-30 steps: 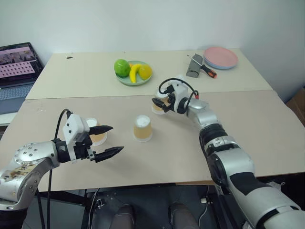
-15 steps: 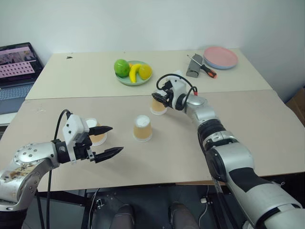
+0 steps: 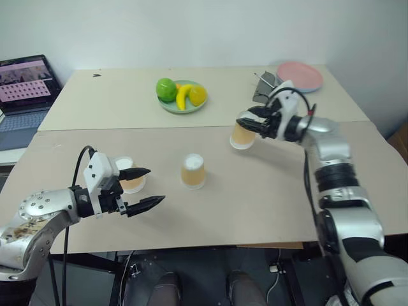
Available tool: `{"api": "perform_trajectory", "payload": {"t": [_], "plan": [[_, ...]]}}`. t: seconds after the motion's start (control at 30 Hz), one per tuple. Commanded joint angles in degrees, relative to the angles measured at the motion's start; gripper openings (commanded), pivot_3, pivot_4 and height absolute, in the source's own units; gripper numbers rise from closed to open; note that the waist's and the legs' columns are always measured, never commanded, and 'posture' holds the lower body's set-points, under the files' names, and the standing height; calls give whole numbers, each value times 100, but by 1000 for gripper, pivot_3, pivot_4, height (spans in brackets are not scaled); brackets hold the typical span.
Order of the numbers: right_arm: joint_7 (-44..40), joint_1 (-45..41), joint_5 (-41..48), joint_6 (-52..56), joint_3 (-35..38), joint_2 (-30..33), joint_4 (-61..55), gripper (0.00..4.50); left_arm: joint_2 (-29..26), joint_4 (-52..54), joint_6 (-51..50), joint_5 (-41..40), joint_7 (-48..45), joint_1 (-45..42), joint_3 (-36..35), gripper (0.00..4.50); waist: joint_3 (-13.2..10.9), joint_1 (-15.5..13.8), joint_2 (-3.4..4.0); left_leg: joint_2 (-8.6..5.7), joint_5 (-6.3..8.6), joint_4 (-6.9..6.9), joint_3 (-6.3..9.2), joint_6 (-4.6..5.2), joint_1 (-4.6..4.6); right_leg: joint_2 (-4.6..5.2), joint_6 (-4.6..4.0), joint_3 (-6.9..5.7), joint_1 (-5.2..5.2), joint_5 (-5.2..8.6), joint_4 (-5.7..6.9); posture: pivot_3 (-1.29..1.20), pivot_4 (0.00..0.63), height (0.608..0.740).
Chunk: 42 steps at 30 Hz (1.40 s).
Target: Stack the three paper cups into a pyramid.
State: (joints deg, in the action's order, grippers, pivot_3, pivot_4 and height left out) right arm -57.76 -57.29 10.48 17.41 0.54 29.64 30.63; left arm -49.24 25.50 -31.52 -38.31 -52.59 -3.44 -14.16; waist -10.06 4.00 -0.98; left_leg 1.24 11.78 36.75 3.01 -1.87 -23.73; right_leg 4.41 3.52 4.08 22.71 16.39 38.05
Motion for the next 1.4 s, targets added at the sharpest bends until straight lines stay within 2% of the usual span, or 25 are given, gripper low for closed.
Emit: {"api": "perform_trajectory", "payload": {"t": [0.03,0.13,0.27,0.47,0.97,1.4], "plan": [[-1030,211,540,491,-217,252,-1193,2507,-17,-18,87,35,-102,-150,33,4500,0,35,0,4,0,0,-1,0,8,-3,0,1,-2,0,2,0,150,740],[-1604,555,868,715,-408,353,-1902,2507,-31,-79,88,54,-143,-252,92,4500,0,20,0,11,1,-2,-2,1,34,-10,0,0,-27,0,-1,0,150,740],[-1478,791,705,513,-731,67,-2153,2507,-77,-102,67,34,-201,-307,78,4500,-1,-3,-2,7,1,1,-3,1,32,-4,0,-1,-32,0,-5,0,150,740],[-1198,678,638,366,-755,-201,-1904,2507,-139,-53,9,7,-247,-287,-20,4500,-1,-27,-2,5,1,1,0,1,27,-2,0,-3,-28,0,-5,0,150,740],[-1364,911,580,177,-922,-204,-1800,2507,-157,15,-44,-50,-180,-253,-52,4500,-2,-65,-3,4,1,1,0,0,29,-1,0,-3,-29,0,-6,0,150,740],[-1291,936,263,-251,-1101,-375,-1053,2507,-178,21,-124,-71,-209,-260,-130,4500,-2,-52,-3,5,1,1,-1,0,30,-2,0,-3,-28,0,-5,0,150,740]]}}
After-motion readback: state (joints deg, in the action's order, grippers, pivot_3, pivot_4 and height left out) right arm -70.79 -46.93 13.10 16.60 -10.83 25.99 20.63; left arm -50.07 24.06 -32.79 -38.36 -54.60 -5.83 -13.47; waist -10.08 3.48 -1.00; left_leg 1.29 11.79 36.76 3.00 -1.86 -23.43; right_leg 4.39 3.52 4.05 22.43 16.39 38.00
